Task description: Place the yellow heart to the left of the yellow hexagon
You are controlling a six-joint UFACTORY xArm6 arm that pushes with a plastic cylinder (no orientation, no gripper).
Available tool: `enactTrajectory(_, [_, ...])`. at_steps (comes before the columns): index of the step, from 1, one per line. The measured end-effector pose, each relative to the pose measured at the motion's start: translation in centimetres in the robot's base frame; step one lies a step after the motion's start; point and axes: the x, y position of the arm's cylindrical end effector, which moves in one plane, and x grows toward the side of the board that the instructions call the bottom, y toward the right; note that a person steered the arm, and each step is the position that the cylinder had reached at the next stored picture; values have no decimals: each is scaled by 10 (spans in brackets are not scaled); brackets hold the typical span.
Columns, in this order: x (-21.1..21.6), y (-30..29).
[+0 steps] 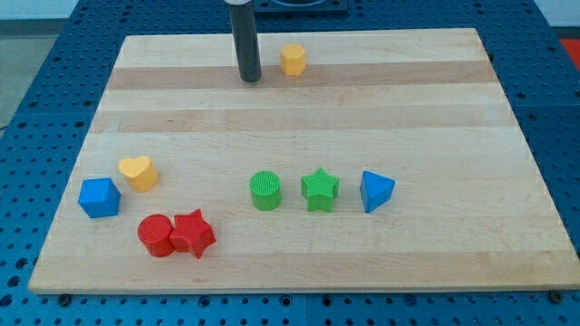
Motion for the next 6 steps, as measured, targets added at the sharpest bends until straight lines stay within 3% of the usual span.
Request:
enactTrajectory(1, [-25,70])
enactTrajectory(2, [-17,64])
enactTrajectory(3, [93,62])
enactTrajectory(5, [226,-36])
enactTrajectory(6, [237,-108])
